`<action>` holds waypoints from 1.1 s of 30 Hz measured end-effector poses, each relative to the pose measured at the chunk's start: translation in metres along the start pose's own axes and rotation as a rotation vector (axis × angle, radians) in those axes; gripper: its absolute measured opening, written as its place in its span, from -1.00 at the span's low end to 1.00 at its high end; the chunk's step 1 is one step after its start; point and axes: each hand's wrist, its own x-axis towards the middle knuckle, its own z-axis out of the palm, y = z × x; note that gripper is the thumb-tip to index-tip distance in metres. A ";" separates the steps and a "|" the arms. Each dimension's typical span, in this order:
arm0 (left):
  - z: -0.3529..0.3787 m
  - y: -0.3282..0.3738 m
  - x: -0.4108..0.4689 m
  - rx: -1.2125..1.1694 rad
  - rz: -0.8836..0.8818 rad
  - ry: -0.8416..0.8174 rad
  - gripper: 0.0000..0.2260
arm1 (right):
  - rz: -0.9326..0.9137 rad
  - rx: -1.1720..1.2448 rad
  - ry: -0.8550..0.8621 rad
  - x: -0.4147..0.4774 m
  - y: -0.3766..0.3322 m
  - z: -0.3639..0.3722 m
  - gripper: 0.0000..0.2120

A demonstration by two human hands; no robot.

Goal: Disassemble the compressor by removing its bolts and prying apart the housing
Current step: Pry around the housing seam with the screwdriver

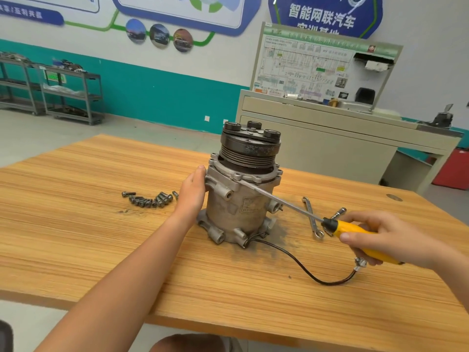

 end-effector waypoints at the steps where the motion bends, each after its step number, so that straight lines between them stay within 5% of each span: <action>1: 0.000 0.000 0.000 -0.006 -0.004 0.005 -0.70 | 0.004 0.050 0.018 0.000 0.007 0.010 -0.64; 10: 0.004 -0.004 0.002 -0.050 -0.048 0.014 -0.72 | -0.072 0.225 0.289 -0.001 0.035 0.065 -0.80; 15: 0.005 -0.001 -0.002 -0.045 -0.052 0.025 -0.69 | -0.083 0.185 0.333 -0.008 0.026 0.070 -0.79; 18: 0.002 0.002 -0.001 -0.040 -0.070 0.024 -0.69 | -0.044 0.234 0.279 -0.026 0.017 0.079 -0.96; 22: 0.000 0.001 -0.001 -0.039 -0.060 0.030 -0.74 | 0.137 0.498 0.160 -0.059 0.009 0.093 -0.76; 27: 0.004 0.001 -0.006 -0.066 -0.085 0.059 -0.74 | 0.276 0.844 0.232 -0.076 -0.001 0.096 -0.75; 33: 0.008 -0.001 -0.007 -0.089 -0.090 0.096 -0.71 | 0.269 0.457 0.523 -0.070 0.015 0.066 -0.85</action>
